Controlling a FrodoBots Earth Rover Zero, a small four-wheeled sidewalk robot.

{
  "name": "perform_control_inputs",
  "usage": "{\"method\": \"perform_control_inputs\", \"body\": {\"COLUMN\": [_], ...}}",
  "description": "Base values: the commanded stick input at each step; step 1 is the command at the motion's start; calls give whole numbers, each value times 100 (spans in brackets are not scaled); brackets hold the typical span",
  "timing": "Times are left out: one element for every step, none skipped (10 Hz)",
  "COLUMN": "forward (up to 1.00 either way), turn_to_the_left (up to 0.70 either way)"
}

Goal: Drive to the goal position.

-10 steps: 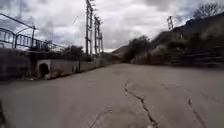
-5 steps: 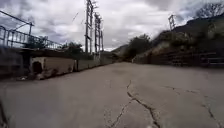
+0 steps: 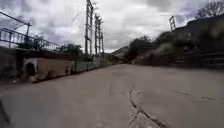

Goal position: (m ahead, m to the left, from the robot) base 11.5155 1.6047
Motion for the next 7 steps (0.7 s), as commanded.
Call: {"method": "perform_control_inputs", "body": {"forward": [70, 70, 70, 70, 70, 70, 70], "turn_to_the_left": [0, 0, 0, 0, 0, 0, 0]}}
